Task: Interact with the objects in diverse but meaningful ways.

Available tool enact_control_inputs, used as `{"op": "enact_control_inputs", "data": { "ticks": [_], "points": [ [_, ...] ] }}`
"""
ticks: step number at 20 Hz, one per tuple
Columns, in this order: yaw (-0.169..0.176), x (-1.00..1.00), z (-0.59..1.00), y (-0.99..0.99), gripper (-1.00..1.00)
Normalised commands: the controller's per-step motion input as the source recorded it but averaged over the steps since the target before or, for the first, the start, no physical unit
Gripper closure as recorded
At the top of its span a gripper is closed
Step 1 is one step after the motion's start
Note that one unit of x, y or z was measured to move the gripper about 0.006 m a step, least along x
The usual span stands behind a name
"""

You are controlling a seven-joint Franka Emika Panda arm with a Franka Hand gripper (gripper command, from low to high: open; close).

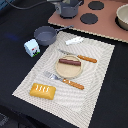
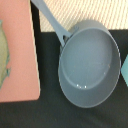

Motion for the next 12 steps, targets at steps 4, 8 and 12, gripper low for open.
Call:
{"op": "enact_control_inputs", "data": {
  "ticks": [4, 8, 12],
  "points": [
    [-0.018, 0.5, -0.29, 0.0, -1.0],
    [-0.011, 0.42, -0.19, -0.07, -1.0],
    [0.0, 0.38, -0.26, -0.09, -1.0]
  ]
}}
